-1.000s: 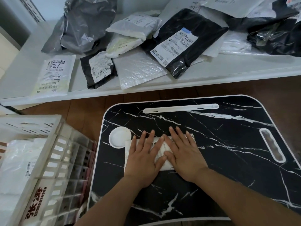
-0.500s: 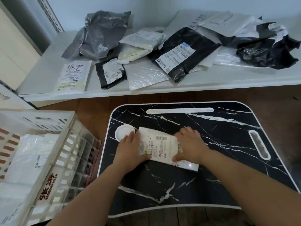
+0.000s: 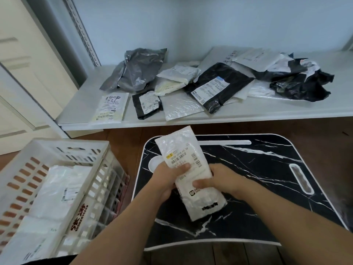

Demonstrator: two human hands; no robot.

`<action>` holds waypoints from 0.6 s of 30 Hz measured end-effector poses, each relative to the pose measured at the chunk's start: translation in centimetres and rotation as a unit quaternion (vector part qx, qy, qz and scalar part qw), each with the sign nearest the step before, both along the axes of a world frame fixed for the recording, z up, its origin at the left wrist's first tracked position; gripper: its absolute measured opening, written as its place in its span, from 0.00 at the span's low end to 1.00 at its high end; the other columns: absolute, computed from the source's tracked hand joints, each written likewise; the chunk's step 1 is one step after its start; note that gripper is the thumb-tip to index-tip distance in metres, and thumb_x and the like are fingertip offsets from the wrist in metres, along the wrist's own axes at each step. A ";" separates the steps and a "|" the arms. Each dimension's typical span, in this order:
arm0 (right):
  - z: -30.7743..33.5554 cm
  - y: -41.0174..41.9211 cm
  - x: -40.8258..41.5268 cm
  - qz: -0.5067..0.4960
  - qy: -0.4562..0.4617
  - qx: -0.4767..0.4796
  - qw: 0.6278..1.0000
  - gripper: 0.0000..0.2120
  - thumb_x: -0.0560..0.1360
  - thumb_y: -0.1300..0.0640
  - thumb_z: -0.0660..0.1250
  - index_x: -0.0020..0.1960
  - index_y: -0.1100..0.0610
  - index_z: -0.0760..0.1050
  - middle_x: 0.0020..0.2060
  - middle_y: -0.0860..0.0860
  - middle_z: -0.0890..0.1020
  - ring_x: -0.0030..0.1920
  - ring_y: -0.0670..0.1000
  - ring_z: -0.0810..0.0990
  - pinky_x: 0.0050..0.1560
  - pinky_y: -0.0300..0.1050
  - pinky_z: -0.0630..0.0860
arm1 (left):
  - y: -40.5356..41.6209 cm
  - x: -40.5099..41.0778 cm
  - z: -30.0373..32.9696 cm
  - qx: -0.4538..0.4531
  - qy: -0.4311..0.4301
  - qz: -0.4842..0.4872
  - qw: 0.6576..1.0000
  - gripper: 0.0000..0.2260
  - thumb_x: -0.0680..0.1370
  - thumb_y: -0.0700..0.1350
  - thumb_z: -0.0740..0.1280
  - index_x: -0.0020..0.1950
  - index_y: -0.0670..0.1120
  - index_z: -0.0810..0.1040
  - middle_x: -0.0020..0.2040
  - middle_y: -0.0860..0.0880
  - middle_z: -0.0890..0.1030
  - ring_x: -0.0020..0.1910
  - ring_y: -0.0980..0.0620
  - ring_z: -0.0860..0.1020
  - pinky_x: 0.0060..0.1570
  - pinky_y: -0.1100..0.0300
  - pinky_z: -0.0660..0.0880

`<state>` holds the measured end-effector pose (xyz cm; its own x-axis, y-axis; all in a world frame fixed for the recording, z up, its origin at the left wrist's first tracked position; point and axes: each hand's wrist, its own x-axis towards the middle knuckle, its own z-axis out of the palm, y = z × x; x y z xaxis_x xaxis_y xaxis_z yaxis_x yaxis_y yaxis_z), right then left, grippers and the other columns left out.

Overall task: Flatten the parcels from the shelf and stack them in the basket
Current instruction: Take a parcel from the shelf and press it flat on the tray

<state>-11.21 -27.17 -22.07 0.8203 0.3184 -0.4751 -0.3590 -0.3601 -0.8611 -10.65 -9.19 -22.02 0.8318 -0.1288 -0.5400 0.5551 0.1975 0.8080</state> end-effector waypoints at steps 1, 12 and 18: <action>0.5 0.3 -0.1 -0.020 0.006 0.028 0.999 0.13 0.70 0.58 0.75 0.54 0.55 0.79 0.47 0.50 0.86 0.47 0.50 0.85 0.49 0.46 0.81 | -0.1 0.0 0.3 0.019 -0.015 -0.007 1.000 0.14 0.72 0.34 0.71 0.57 0.41 0.79 0.51 0.44 0.85 0.52 0.43 0.83 0.54 0.41 0.78; 4.5 4.6 0.2 -0.124 -0.108 0.040 0.986 0.07 0.72 0.57 0.74 0.50 0.56 0.82 0.43 0.52 0.86 0.43 0.52 0.86 0.49 0.53 0.82 | 3.5 -2.1 2.8 0.015 -0.080 -0.040 0.996 0.16 0.72 0.38 0.74 0.58 0.42 0.79 0.52 0.46 0.85 0.50 0.47 0.84 0.48 0.51 0.81; 5.9 10.9 1.6 -0.106 -0.122 0.097 0.982 0.09 0.74 0.56 0.71 0.54 0.56 0.81 0.47 0.51 0.86 0.45 0.50 0.86 0.43 0.45 0.82 | 8.0 -2.7 3.0 0.135 -0.135 -0.019 0.981 0.15 0.71 0.40 0.75 0.57 0.49 0.80 0.53 0.50 0.84 0.54 0.49 0.82 0.58 0.47 0.77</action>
<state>-9.62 -16.30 -16.18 0.9600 0.1924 -0.2032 -0.1824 -0.1205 -0.9758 -13.35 -1.15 -19.02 0.9468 -0.0446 -0.3186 0.3158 -0.0609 0.9469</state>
